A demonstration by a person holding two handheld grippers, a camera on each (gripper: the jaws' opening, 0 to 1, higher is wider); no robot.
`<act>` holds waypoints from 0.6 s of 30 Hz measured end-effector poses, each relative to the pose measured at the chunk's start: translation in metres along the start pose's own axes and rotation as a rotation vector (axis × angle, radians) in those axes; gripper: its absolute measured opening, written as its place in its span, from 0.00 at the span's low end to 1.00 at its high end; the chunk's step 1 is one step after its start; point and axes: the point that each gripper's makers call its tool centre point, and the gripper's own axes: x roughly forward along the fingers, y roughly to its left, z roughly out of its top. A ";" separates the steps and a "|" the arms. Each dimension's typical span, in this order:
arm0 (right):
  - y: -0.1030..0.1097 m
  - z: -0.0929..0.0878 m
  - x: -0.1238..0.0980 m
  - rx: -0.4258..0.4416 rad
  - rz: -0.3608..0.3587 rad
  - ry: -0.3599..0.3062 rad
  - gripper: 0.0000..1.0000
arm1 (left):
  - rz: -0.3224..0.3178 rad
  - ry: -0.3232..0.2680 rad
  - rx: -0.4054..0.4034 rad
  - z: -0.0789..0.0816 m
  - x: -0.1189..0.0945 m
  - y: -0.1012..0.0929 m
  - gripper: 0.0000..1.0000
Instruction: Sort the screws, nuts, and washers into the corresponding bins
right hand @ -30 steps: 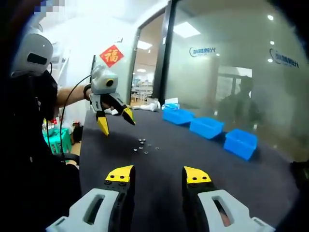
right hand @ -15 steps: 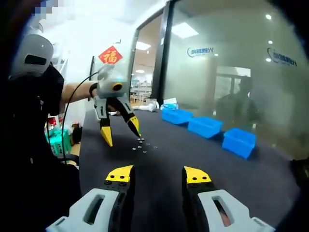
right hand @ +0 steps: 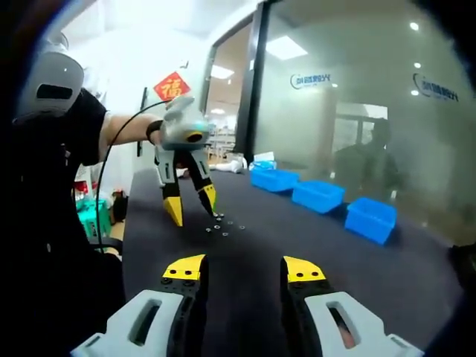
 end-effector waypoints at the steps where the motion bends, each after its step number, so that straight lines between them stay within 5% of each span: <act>1: 0.000 0.000 0.000 0.002 0.000 -0.002 0.35 | -0.003 0.001 0.004 0.001 0.000 0.000 0.37; 8: 0.001 -0.001 -0.001 0.008 -0.002 -0.007 0.35 | -0.003 0.005 -0.001 0.009 0.008 0.005 0.24; 18: 0.003 -0.001 0.000 0.016 0.001 -0.014 0.35 | -0.005 0.027 -0.011 0.009 0.015 0.008 0.20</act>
